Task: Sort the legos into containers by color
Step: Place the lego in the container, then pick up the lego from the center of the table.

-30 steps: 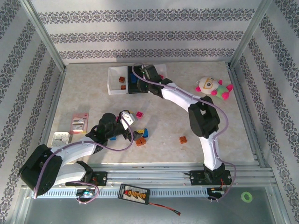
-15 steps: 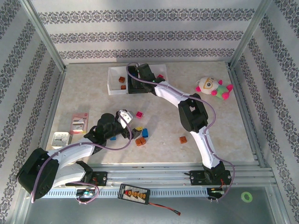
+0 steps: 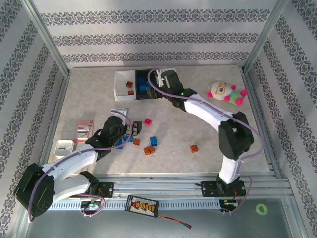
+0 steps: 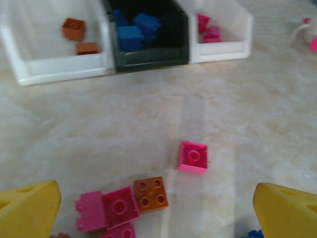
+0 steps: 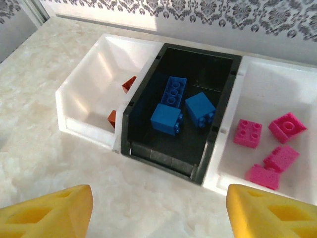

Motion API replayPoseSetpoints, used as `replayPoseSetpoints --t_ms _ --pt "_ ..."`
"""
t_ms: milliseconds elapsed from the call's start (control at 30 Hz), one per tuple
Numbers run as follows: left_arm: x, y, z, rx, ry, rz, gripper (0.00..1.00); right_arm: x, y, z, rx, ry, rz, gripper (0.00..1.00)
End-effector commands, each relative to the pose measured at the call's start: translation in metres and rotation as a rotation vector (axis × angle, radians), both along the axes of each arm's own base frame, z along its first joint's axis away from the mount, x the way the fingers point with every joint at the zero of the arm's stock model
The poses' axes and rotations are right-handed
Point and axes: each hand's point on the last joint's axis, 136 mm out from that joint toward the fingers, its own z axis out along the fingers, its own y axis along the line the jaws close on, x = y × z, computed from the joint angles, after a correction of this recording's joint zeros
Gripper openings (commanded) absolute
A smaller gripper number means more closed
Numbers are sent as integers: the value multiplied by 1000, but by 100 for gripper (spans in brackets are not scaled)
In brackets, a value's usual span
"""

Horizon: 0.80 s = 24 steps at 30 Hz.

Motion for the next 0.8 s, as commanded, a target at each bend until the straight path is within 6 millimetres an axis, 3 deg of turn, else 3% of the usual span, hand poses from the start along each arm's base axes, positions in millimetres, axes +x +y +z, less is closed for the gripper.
replayPoseSetpoints --t_ms 0,67,167,300,400,633,767 --pt "-18 40 -14 77 161 214 99 -31 -4 -4 -28 2 60 73" --pt "-25 56 -16 122 236 295 99 -47 -13 -7 -37 20 62 74" --pt "-26 57 -15 165 311 285 99 -63 -24 -12 -37 45 51 75" --pt "-18 27 -19 206 391 92 99 -73 -33 -19 -32 74 32 75" --pt "-9 20 -22 260 469 73 99 -76 -36 -21 -27 82 16 76" --pt "27 -17 -40 351 629 -40 99 -77 -45 -20 -42 74 -14 77" --pt "44 -46 -52 340 643 -162 99 -77 -65 -21 -15 96 -84 77"
